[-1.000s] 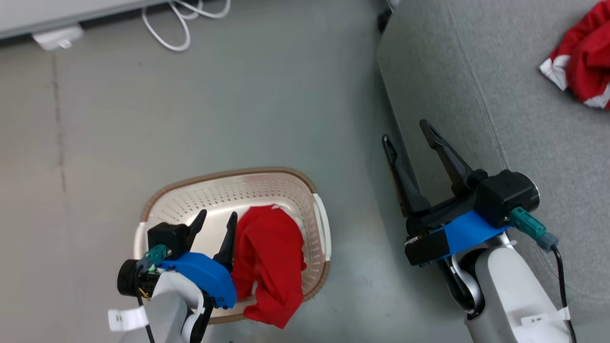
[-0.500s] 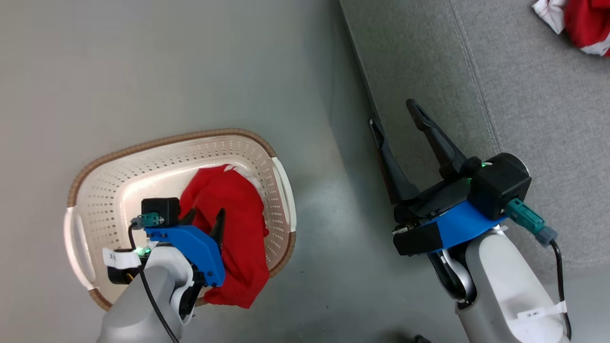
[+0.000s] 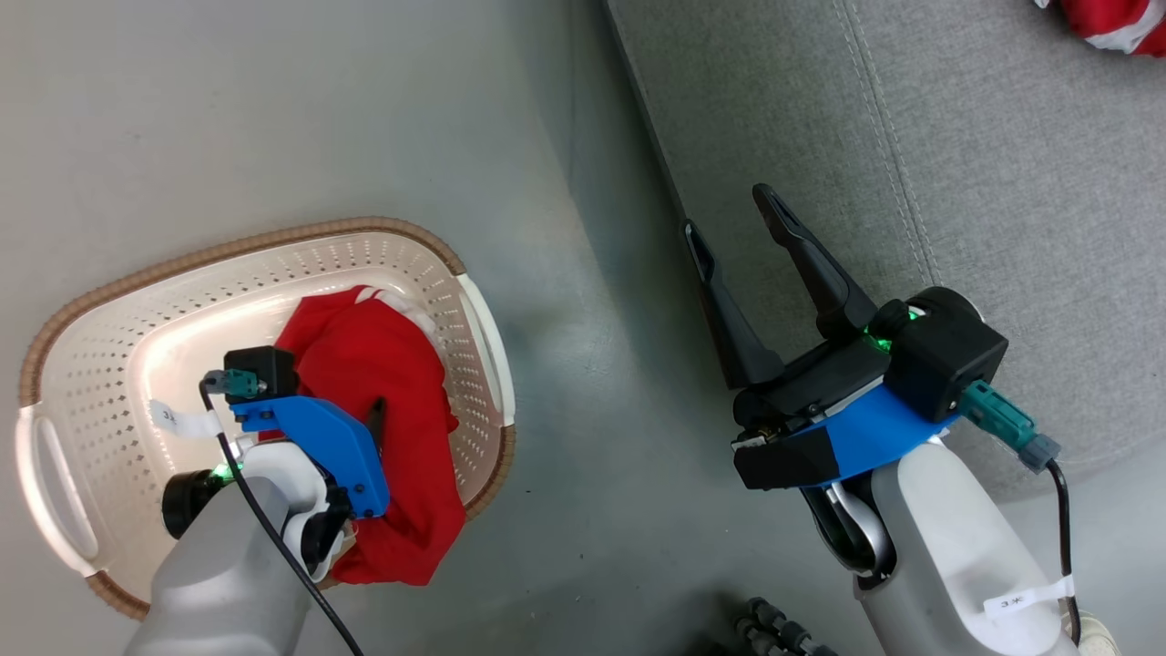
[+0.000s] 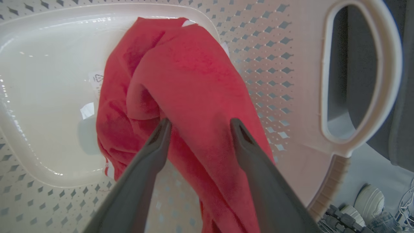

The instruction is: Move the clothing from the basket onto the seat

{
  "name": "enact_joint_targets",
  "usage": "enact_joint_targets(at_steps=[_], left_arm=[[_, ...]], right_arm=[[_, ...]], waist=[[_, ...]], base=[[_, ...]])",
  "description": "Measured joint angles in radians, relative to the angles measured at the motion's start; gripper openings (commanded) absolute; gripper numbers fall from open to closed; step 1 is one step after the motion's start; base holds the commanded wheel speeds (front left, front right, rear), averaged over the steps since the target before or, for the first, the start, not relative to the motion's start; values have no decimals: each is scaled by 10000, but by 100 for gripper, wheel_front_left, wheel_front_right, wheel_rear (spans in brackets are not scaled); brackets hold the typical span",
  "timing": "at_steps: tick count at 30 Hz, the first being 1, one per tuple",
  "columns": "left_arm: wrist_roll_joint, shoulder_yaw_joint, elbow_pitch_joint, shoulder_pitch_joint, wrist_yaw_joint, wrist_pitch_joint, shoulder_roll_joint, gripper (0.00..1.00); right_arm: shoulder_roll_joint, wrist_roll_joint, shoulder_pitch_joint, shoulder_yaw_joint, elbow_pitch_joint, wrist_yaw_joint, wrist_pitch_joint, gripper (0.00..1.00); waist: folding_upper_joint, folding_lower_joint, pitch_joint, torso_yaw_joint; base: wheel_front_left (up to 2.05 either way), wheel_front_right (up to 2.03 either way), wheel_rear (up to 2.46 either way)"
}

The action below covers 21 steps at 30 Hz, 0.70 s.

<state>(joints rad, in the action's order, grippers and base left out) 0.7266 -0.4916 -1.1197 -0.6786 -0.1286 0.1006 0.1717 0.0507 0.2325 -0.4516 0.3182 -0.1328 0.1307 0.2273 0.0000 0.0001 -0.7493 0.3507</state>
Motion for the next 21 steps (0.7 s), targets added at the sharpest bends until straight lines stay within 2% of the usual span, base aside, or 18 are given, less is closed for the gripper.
enact_joint_targets(at_steps=[9, 10, 11, 21], left_arm=[[284, 59, -67, -115, -2, 180, 169, 100], [293, 35, -58, -115, -2, 211, 184, 46], [291, 4, -48, -116, -2, 222, 173, 0], [286, -184, 123, -139, 0, 359, 123, 0]], right_arm=[[2, 263, -157, 148, -90, 0, 211, 100], [2, 284, -157, 159, -111, 0, 219, 100], [2, 318, -160, 173, -130, 0, 221, 100], [2, 380, -197, 190, -324, 0, 307, 100]], waist=[[0, 0, -283, 311], [0, 0, -295, 331], [0, 0, -304, 353], [0, -1, -220, 420]], base=[[0, 0, 0], [0, 0, 0], [0, 0, 0], [0, 0, 0]])
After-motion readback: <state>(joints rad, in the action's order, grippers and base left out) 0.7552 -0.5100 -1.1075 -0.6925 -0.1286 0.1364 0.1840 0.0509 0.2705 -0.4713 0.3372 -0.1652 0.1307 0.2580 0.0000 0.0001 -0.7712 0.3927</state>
